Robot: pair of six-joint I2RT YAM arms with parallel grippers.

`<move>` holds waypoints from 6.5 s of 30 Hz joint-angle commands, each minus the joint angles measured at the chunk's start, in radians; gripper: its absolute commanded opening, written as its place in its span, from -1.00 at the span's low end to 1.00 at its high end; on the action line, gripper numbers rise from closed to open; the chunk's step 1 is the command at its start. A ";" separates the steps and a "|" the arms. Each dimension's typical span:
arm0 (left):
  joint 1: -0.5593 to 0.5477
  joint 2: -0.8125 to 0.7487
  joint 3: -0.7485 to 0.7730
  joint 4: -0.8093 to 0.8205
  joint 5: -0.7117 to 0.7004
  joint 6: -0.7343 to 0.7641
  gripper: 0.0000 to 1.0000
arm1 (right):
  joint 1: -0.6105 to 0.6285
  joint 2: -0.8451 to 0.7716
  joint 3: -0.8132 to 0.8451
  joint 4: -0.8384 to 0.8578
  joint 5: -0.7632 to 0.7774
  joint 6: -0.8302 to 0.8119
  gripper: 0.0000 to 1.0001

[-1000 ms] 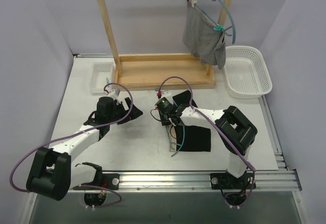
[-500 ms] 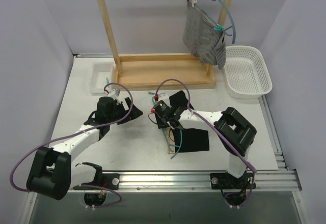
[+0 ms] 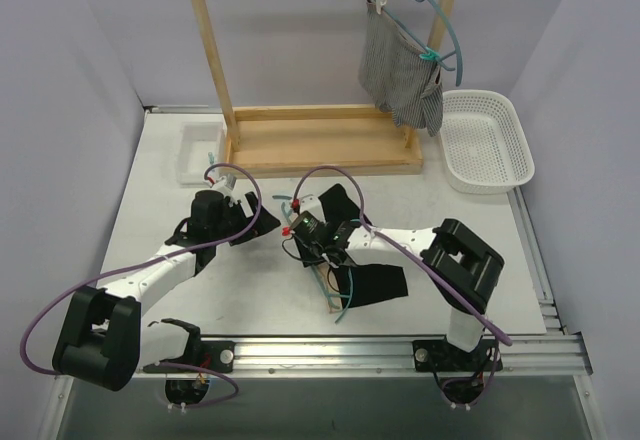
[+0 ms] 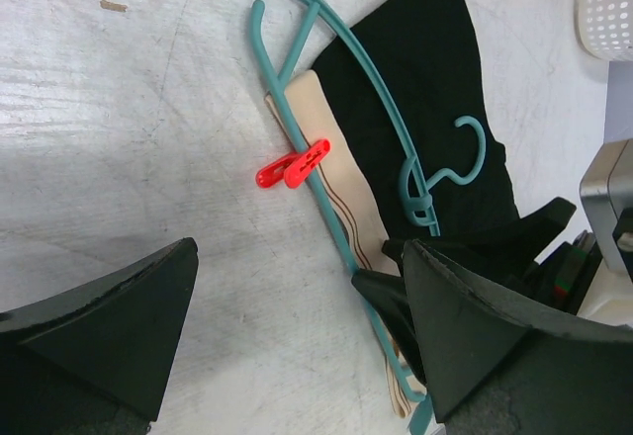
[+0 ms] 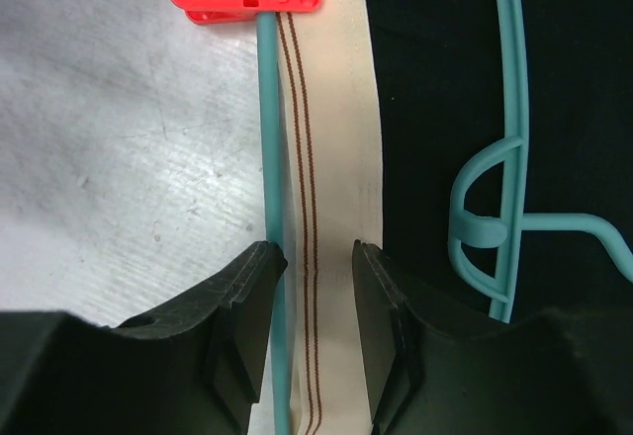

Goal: Remove the underwear clipped to the hanger

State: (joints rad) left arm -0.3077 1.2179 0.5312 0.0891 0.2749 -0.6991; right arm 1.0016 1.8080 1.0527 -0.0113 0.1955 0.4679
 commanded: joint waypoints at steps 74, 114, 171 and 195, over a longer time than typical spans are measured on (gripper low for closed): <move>0.010 0.187 0.156 0.152 0.084 -0.172 0.87 | 0.077 -0.217 -0.115 0.059 -0.001 0.052 -1.00; -0.031 0.302 0.177 0.227 0.211 -0.247 -0.95 | 0.048 -0.242 -0.157 0.102 0.019 0.077 -1.00; 0.446 0.444 0.684 -0.166 -0.138 -0.097 0.88 | 0.034 -0.247 -0.161 0.109 0.001 0.066 -1.00; 0.191 -0.027 0.406 -0.396 0.033 0.079 0.88 | 0.282 0.000 0.024 -0.254 0.429 0.083 -0.79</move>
State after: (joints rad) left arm -0.1120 1.2148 0.9424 -0.3080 0.2577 -0.6575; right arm 1.2854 1.7859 1.0328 -0.1665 0.5243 0.5320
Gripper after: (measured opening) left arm 0.938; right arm 0.104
